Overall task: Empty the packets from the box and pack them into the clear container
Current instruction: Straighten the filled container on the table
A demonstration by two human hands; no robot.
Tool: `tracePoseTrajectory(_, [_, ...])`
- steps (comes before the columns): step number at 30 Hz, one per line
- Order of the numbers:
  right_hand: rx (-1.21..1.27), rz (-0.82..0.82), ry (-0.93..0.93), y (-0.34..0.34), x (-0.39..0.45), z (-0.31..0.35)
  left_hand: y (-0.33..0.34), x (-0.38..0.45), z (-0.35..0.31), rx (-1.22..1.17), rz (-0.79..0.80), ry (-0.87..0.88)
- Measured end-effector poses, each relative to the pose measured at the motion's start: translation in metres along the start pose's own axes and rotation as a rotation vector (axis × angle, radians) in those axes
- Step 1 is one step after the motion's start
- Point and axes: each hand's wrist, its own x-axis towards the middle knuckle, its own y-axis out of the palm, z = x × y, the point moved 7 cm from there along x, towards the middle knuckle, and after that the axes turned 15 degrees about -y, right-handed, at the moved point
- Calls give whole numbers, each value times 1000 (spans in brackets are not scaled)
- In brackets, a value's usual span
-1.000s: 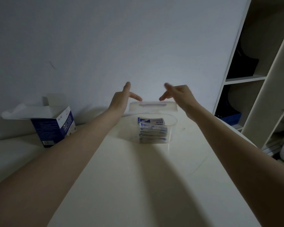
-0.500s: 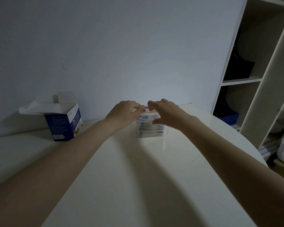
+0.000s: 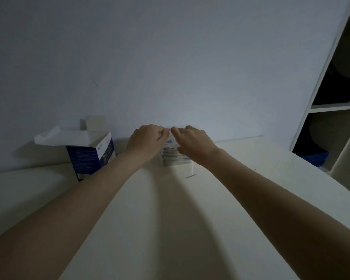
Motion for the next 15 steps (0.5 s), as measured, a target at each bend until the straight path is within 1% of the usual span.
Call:
tracePoseTrajectory(4, [-16,-152,-62,4,8,2,5,3,4,-2,-19,-3])
tracePoseTrajectory(6, [-86,-193,-47,8,15,-1,7,3,5,-2,-28,2])
tracePoseTrajectory(8, [-133,-215,-52,11,21,0,9,2,2,49,-20,20])
tracePoseTrajectory(10, [-160,-239,-34,16,26,0,10,2,-5,146,3,65])
tracePoseTrajectory(13, [-201,-274,-38,16,27,0,7,0,-10,364,37,141])
tracePoseTrajectory(15, [-194,-260,-21,14,25,2,-3,-7,-7,467,9,188])
